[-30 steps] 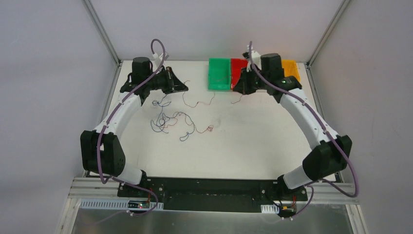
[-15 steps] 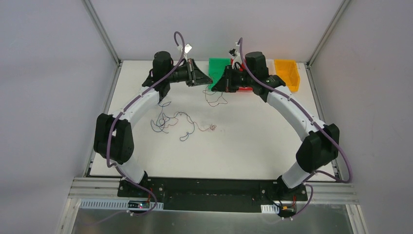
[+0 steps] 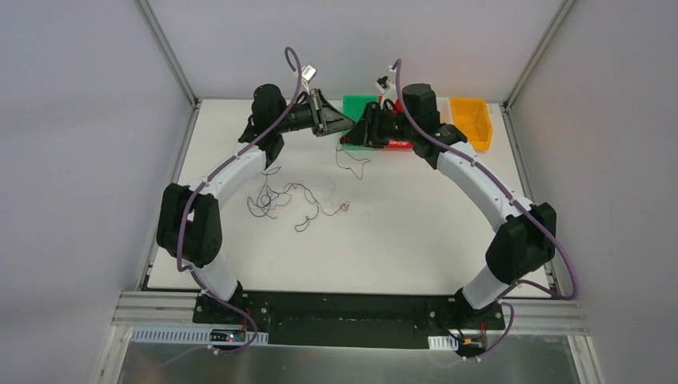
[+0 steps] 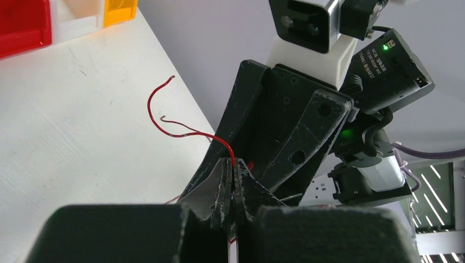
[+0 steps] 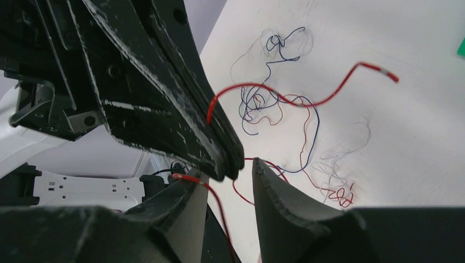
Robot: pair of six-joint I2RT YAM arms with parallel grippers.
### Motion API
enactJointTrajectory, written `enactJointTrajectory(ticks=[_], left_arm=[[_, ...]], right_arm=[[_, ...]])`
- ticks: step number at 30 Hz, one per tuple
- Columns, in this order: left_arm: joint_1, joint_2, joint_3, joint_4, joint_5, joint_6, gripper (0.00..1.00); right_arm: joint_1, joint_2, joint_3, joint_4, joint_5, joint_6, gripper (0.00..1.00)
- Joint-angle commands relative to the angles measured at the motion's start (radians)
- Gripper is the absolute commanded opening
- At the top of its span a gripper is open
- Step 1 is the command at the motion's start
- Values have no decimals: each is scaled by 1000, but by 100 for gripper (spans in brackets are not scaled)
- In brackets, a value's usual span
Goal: Untangle the cables
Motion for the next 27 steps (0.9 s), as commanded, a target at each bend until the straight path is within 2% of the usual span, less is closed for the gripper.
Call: enactJointTrajectory(ticks=[1,5,11,16,18,23,24,27], left_arm=[[-14,1,8,92,-12,-48,0],[-14,5,4,92,-17,-43,0],[-14,19,4,110,-30,-68,0],[-14,40,10,129,-38,-95,0],[-15,41,14,147,-38,-107,0],[-17,40,28,162,-34,-113,0],[-17,38,28,163,-31,-108,0],[-15,29,38,144,-23,-78,0]], right_arm=[[5,11,34,92,2,48,38],[6,11,45,114,-34,74,39],[4,-11,7,127,-20,87,52],[3,4,36,152,-11,110,52],[2,10,41,146,16,92,44],[-14,30,48,111,66,80,5],[-24,31,47,106,66,85,0],[-61,33,47,98,62,103,0]])
